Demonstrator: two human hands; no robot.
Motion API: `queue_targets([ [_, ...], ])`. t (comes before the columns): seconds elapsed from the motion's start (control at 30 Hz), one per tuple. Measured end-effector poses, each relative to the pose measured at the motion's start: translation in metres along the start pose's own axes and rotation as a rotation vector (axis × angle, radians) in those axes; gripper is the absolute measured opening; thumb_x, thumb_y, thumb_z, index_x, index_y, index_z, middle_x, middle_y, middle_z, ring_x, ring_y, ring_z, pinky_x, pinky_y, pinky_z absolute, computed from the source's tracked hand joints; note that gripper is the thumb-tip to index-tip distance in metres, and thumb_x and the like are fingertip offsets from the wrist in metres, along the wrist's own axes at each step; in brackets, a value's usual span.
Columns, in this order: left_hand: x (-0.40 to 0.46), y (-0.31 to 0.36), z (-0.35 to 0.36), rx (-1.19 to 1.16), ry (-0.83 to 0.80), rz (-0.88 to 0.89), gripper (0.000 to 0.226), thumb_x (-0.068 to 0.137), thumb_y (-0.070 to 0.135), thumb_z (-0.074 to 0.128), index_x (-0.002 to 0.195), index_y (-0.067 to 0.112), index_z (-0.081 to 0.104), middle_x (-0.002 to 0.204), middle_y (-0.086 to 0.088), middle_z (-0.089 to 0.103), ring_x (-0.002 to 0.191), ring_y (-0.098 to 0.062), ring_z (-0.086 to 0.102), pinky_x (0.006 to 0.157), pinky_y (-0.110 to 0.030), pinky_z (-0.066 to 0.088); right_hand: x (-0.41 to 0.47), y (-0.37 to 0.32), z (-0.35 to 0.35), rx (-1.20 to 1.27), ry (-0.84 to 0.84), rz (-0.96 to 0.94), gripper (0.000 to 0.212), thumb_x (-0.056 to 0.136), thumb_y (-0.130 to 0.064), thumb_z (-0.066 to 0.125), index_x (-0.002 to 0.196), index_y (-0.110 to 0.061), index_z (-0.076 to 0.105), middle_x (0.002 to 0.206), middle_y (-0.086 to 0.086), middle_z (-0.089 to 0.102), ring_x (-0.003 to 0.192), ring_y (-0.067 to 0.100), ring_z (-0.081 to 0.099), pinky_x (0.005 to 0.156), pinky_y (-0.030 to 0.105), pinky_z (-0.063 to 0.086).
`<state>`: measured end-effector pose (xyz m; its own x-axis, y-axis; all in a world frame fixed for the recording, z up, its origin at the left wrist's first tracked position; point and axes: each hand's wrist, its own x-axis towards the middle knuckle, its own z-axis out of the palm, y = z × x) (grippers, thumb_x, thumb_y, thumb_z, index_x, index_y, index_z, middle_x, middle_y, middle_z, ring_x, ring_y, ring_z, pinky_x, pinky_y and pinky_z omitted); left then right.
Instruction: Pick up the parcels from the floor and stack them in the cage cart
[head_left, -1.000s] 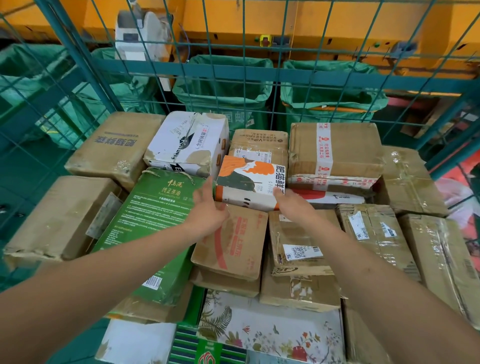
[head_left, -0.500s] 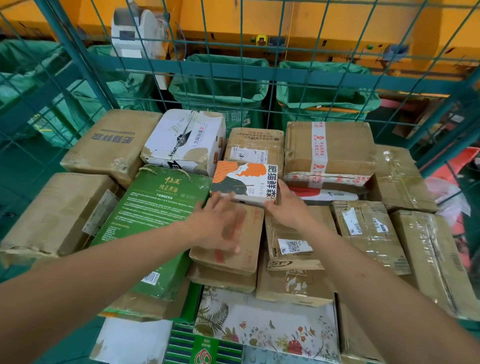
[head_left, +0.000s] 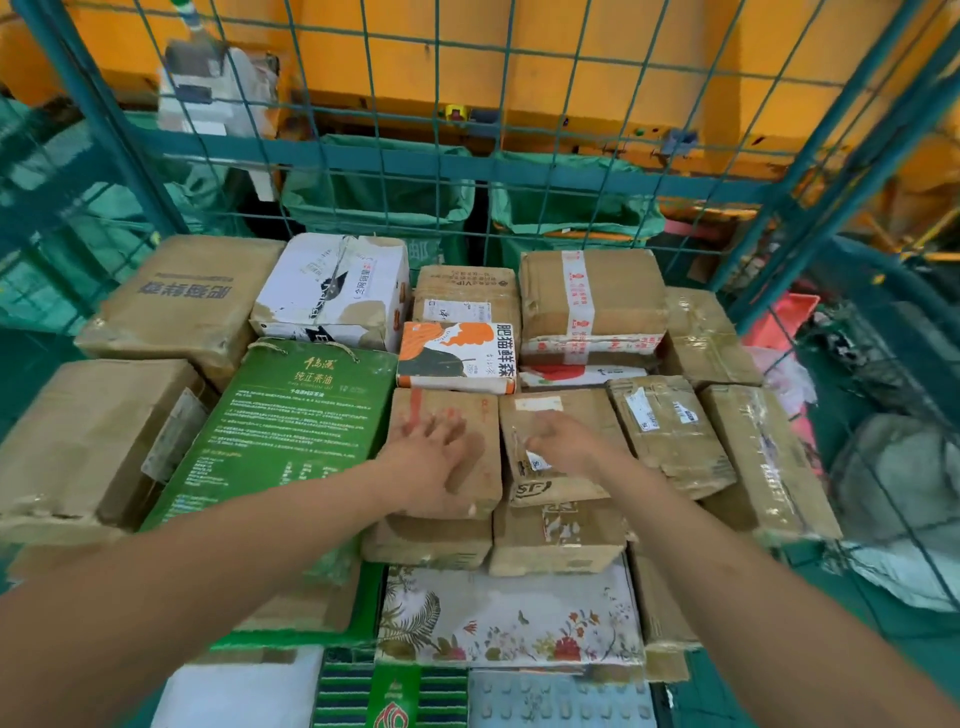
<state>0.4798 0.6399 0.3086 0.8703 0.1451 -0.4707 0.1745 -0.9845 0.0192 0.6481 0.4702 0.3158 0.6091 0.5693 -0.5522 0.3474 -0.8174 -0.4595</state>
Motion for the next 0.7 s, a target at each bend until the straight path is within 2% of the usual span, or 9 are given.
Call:
queue_targets([
  [0.13,-0.023,0.001,-0.016,-0.054,0.046,0.014,0.103,0.089,0.079,0.045,0.163,0.029,-0.005,0.172,-0.005,-0.004,0.157,-0.038,0.006,0.125,-0.060,0.012,-0.052,-0.005,0.008,0.166,0.068,0.042,0.062,0.103,-0.042,0.056,0.159,-0.025,0.035,0.161,0.004,0.041,0.141,0.028,0.046,0.116,0.046,0.039],
  [0.23,-0.046,0.008,-0.029,-0.095,0.115,0.060,0.092,0.092,0.074,0.038,0.163,0.026,0.002,0.171,-0.007,0.004,0.156,-0.037,0.010,0.122,-0.062,0.016,-0.099,-0.017,0.017,0.278,0.148,0.075,0.056,0.103,-0.042,0.057,0.154,-0.022,0.044,0.156,0.006,0.047,0.135,0.027,0.050,0.109,0.040,0.044],
  [0.4,-0.099,0.025,-0.030,-0.317,0.096,0.187,0.107,0.081,0.088,0.043,0.163,0.033,0.003,0.173,-0.001,-0.001,0.158,-0.034,-0.002,0.124,-0.061,0.009,-0.187,-0.036,0.051,0.437,0.229,0.161,0.049,0.106,-0.037,0.052,0.151,-0.020,0.049,0.155,0.002,0.047,0.137,0.025,0.049,0.109,0.042,0.045],
  [0.5,-0.136,0.048,-0.032,-0.429,0.097,0.232,0.096,0.089,0.080,0.046,0.164,0.030,0.012,0.172,-0.002,0.009,0.157,-0.033,0.010,0.125,-0.059,0.007,-0.243,-0.045,0.076,0.630,0.280,0.224,0.042,0.108,-0.032,0.051,0.149,-0.020,0.050,0.147,0.002,0.054,0.129,0.023,0.055,0.107,0.039,0.048],
  [0.57,-0.163,0.068,-0.038,-0.536,0.073,0.261,0.086,0.096,0.069,0.051,0.163,0.026,0.020,0.170,-0.001,0.020,0.154,-0.032,0.022,0.124,-0.047,0.019,-0.275,-0.044,0.093,0.742,0.325,0.271,0.037,0.109,-0.030,0.050,0.145,-0.020,0.053,0.141,0.004,0.058,0.126,0.026,0.058,0.108,0.040,0.050],
  [0.63,-0.181,0.089,-0.039,-0.670,0.019,0.294,0.067,0.101,0.055,0.056,0.155,0.021,0.037,0.159,-0.003,0.040,0.143,-0.028,0.041,0.103,-0.033,0.039,-0.307,-0.040,0.109,0.801,0.368,0.304,0.029,0.109,-0.029,0.050,0.135,-0.020,0.059,0.137,0.007,0.061,0.124,0.029,0.060,0.111,0.045,0.048],
  [0.7,-0.192,0.111,-0.036,-0.708,-0.014,0.327,0.031,0.104,0.041,0.058,0.128,0.021,0.056,0.127,-0.004,0.059,0.121,-0.025,0.054,0.084,-0.033,0.048,-0.341,-0.036,0.123,0.797,0.410,0.321,0.024,0.109,-0.024,0.047,0.128,-0.018,0.061,0.137,0.010,0.061,0.127,0.032,0.058,0.113,0.047,0.046],
])
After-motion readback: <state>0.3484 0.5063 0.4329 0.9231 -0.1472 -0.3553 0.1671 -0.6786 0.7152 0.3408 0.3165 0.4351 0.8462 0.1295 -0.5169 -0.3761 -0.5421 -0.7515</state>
